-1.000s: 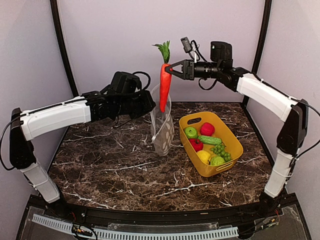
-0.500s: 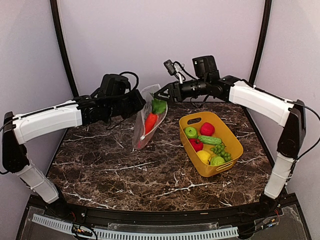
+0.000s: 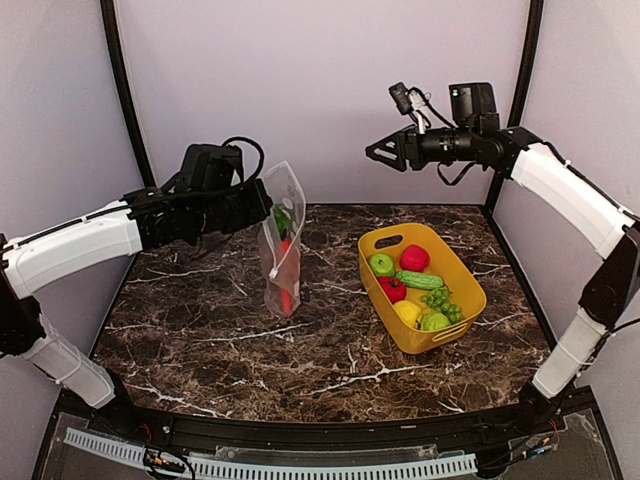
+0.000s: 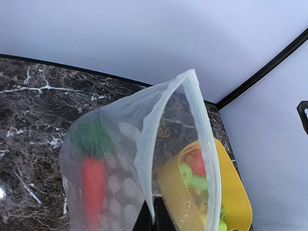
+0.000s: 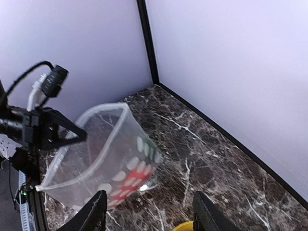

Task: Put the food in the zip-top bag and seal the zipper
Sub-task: Pick up the fake fruit from the bin, then place the fake fruit in the zipper food storage bag.

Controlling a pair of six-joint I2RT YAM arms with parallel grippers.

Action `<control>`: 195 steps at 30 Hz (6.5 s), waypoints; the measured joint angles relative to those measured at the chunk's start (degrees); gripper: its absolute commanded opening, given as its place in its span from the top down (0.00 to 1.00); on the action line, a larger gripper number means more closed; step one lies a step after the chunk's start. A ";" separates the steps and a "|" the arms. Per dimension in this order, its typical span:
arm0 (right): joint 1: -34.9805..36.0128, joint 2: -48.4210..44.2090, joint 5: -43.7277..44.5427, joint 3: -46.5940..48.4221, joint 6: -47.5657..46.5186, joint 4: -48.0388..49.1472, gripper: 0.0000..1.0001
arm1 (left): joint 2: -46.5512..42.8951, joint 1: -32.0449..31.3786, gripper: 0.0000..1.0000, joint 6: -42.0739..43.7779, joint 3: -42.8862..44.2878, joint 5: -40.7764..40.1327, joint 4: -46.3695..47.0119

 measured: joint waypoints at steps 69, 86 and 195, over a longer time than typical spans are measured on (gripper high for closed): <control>-2.27 -3.48 7.65 -36.50 -42.47 -24.48 0.15 | 6.43 0.42 0.99 22.64 1.97 18.38 -11.52; -2.78 0.24 8.37 -39.43 -41.38 -18.88 0.11 | 11.34 0.44 0.99 22.67 7.06 16.59 -11.58; 12.85 8.94 -2.25 -4.04 -18.05 -11.61 0.07 | 7.65 0.68 0.99 14.27 9.46 21.84 -12.72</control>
